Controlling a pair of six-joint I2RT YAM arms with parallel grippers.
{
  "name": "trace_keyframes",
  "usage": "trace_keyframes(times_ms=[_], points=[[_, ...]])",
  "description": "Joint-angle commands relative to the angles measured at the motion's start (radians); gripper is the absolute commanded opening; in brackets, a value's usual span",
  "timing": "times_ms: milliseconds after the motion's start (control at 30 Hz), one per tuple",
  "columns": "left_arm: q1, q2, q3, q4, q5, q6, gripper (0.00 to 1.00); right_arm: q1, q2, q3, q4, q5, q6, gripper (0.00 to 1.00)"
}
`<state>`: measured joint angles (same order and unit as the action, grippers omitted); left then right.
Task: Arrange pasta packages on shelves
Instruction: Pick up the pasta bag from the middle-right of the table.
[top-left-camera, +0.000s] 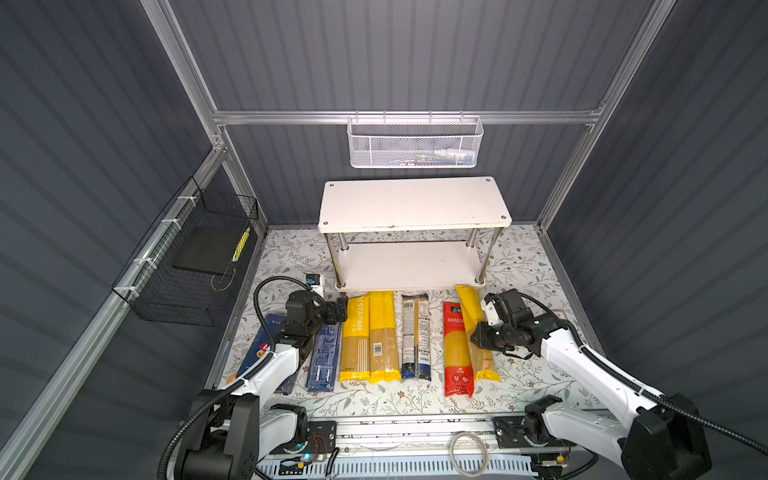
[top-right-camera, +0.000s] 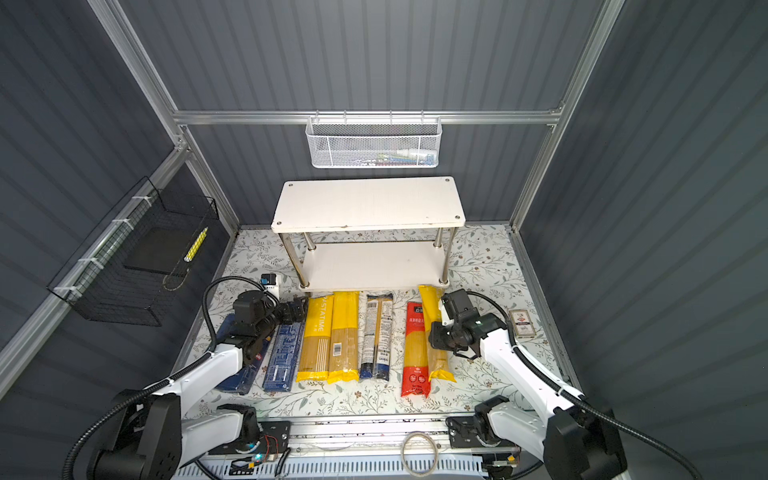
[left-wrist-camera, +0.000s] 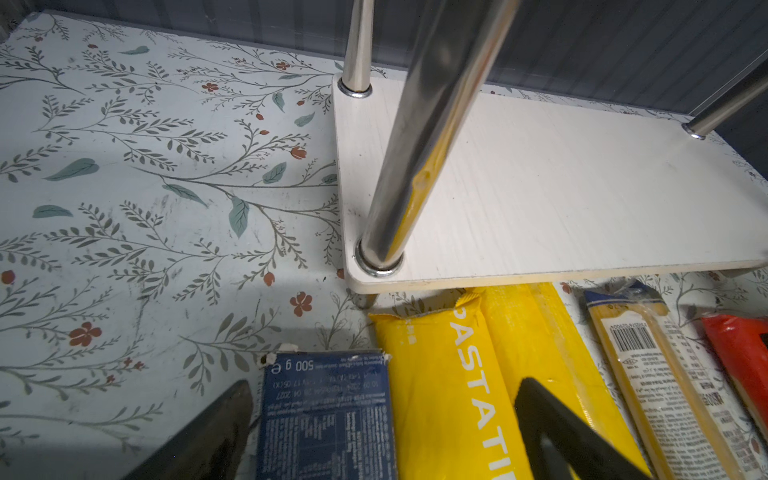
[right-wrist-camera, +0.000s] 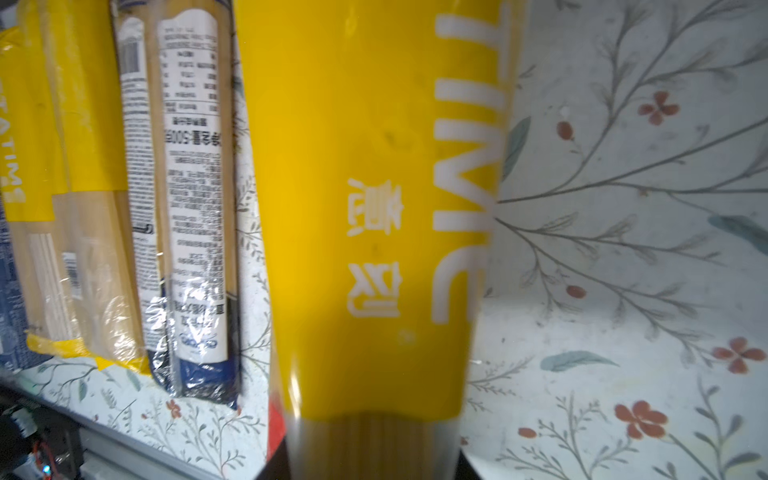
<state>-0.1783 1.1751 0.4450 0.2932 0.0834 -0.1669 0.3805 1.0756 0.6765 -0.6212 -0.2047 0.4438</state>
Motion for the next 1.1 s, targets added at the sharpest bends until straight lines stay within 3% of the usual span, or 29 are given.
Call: trace_keyframes(times_ms=[0,200,433,633,767,1067], points=[[-0.012,0.007,0.031,-0.022,0.012,0.023,1.0,0.009,-0.081,0.005,0.069,-0.094,-0.027,0.31],[-0.012,0.002,0.027,-0.019,0.008,0.023,0.99,0.029,-0.155,0.057,0.033,-0.191,-0.045,0.32],[-0.013,-0.011,0.018,-0.02,-0.016,0.012,1.0,0.036,-0.227,0.032,0.046,-0.081,-0.013,0.25],[-0.014,0.0,0.029,-0.031,-0.018,0.012,1.0,0.064,-0.197,0.061,0.136,-0.084,0.064,0.22],[-0.014,-0.004,0.025,-0.027,-0.014,0.013,1.0,0.067,-0.183,0.124,0.099,-0.09,0.035,0.22],[-0.014,-0.001,0.028,-0.032,-0.011,0.014,1.0,0.066,-0.18,0.25,0.012,-0.25,-0.083,0.2]])
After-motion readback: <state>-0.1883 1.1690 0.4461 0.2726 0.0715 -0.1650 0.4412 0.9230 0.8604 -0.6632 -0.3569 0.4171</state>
